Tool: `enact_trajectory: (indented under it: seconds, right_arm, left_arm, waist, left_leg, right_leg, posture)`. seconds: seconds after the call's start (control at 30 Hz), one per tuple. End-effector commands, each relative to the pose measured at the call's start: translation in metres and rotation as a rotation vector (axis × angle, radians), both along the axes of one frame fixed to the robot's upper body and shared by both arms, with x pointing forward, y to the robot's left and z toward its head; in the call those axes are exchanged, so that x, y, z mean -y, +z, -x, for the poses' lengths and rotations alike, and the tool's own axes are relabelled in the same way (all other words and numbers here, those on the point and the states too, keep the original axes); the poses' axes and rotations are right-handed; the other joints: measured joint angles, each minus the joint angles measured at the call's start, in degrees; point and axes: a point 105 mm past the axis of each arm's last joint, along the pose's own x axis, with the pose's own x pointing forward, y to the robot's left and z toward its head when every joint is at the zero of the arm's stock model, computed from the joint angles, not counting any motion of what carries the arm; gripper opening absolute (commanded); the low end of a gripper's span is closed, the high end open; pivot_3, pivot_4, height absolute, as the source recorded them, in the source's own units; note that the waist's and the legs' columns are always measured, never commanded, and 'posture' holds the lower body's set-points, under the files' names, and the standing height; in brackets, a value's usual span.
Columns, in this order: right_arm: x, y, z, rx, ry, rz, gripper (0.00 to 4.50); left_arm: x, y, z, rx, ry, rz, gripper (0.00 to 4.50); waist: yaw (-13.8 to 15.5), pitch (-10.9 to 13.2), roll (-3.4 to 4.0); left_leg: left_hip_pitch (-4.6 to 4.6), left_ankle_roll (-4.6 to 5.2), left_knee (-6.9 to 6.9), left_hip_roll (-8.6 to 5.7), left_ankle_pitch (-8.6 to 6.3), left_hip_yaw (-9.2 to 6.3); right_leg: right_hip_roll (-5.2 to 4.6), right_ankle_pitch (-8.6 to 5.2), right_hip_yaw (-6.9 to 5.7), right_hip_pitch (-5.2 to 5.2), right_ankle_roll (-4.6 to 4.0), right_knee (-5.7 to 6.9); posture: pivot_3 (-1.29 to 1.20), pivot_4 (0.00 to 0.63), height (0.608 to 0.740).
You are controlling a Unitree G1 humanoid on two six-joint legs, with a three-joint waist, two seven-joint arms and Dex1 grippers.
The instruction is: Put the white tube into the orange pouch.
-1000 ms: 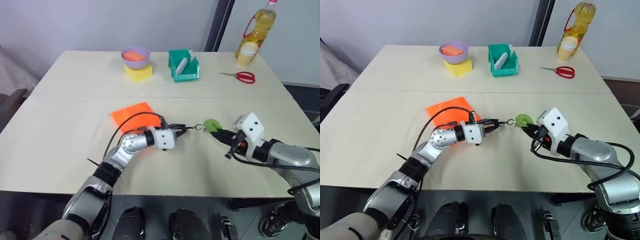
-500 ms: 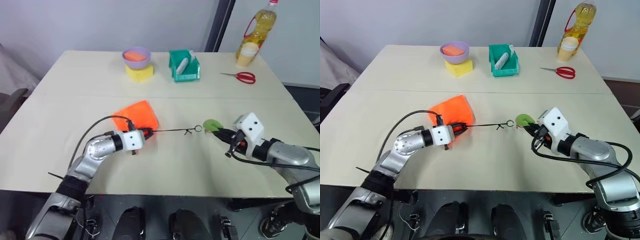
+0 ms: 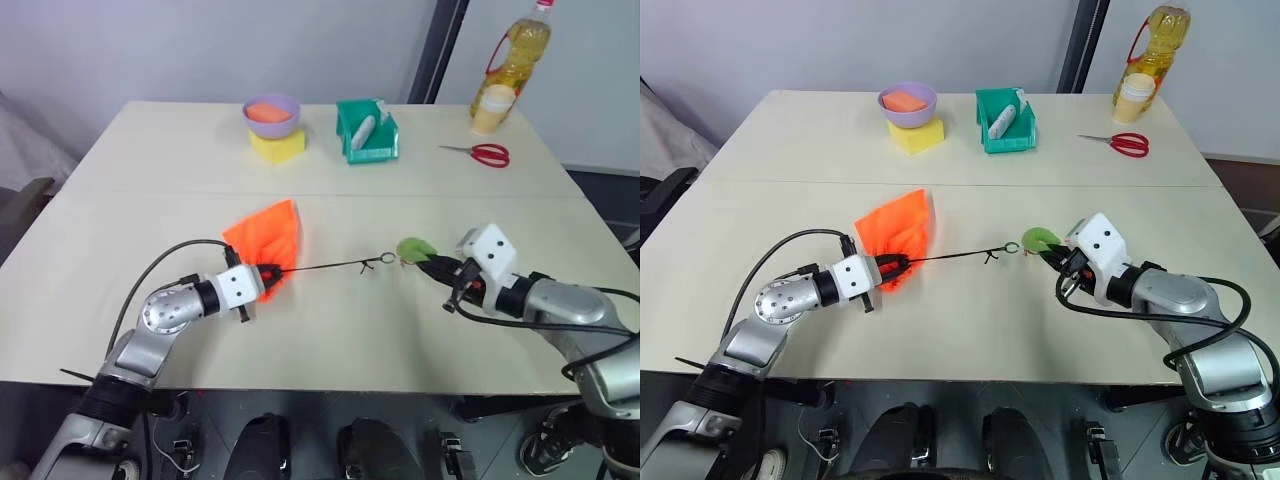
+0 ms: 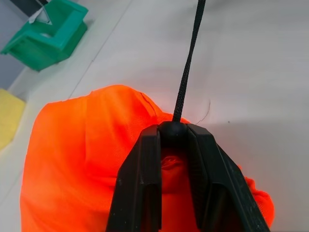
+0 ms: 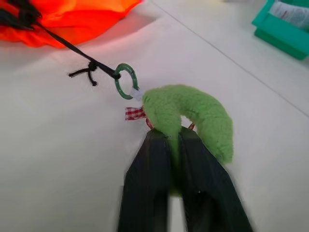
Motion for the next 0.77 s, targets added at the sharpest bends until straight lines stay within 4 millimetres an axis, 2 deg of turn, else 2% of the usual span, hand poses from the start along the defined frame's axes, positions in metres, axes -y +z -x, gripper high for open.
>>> enact_trajectory:
  seconds: [0.03, 0.13, 0.17, 0.27, 0.4, 0.6, 0.67, 0.77]
  right_arm:
    - [-0.003, 0.009, 0.003, 0.003, 0.030, -0.012, 2.09]
    - [0.001, 0.008, 0.003, 0.007, 0.014, -0.004, 3.56]
    - [0.001, 0.006, 0.006, -0.002, 0.021, 0.000, 4.08]
    - [0.002, 0.003, 0.012, -0.021, 0.035, -0.011, 4.08]
    - [0.008, -0.001, 0.017, -0.044, 0.030, -0.040, 4.08]
    - [0.026, -0.008, 0.004, -0.015, -0.059, -0.056, 4.08]
    - [0.027, -0.009, 0.001, -0.011, -0.065, -0.068, 4.08]
    - [0.028, -0.010, -0.005, 0.001, -0.073, -0.083, 4.08]
  left_arm:
    - [-0.006, 0.018, 0.003, -0.035, 0.029, 0.095, 2.69]
    - [-0.014, 0.023, 0.012, -0.143, 0.042, 0.167, 4.18]
    - [-0.019, 0.024, 0.016, -0.196, 0.051, 0.189, 4.50]
    - [-0.033, 0.026, 0.028, -0.338, 0.095, 0.262, 4.50]
    - [-0.064, 0.028, 0.037, -0.426, 0.225, 0.349, 4.50]
    - [-0.137, 0.036, 0.023, -0.286, 0.582, 0.528, 4.50]
    - [-0.147, 0.035, 0.023, -0.274, 0.628, 0.560, 4.50]
    - [-0.150, 0.032, 0.022, -0.253, 0.661, 0.533, 4.50]
  waist:
    - [0.00, 0.00, 0.00]
    - [-0.04, 0.00, 0.00]
    - [-0.05, 0.00, 0.00]
    - [-0.12, 0.00, 0.01]
    - [-0.10, 0.00, 0.01]
    - [0.09, 0.00, 0.01]
    - [0.09, 0.00, 0.01]
    - [0.10, 0.01, 0.00]
  left_leg:
    - [0.00, 0.00, 0.00, 0.00, 0.00, 0.00]
    - [0.00, 0.00, 0.00, 0.00, 0.00, -0.01]
    - [0.00, 0.00, 0.00, 0.00, 0.00, 0.00]
    - [0.00, 0.00, -0.02, 0.01, 0.00, -0.01]
    - [0.00, -0.01, -0.03, 0.01, -0.01, -0.02]
    - [0.02, -0.01, 0.03, 0.01, -0.01, -0.02]
    - [0.02, 0.00, 0.04, 0.01, -0.01, -0.02]
    - [0.00, 0.01, 0.03, 0.01, -0.02, -0.01]
  right_leg:
    - [0.00, 0.00, 0.00, -0.01, 0.00, 0.00]
    - [0.00, 0.00, 0.00, 0.00, 0.00, 0.00]
    - [-0.01, 0.00, 0.00, 0.00, 0.00, 0.00]
    - [-0.01, -0.01, 0.00, 0.00, 0.00, 0.00]
    - [-0.02, -0.01, 0.00, -0.01, 0.00, -0.01]
    - [-0.03, -0.01, 0.00, 0.03, 0.00, -0.02]
    - [-0.03, -0.01, 0.00, 0.02, 0.00, -0.02]
    - [-0.04, -0.01, 0.00, 0.00, 0.00, -0.04]
  posture:
    - [0.00, 0.150, 0.737]
    - [0.00, 0.150, 0.737]
    - [0.00, 0.150, 0.737]
    - [0.00, 0.150, 0.737]
    - [0.00, 0.150, 0.737]
    - [0.00, 0.150, 0.737]
    - [0.00, 0.150, 0.737]
    - [0.00, 0.150, 0.737]
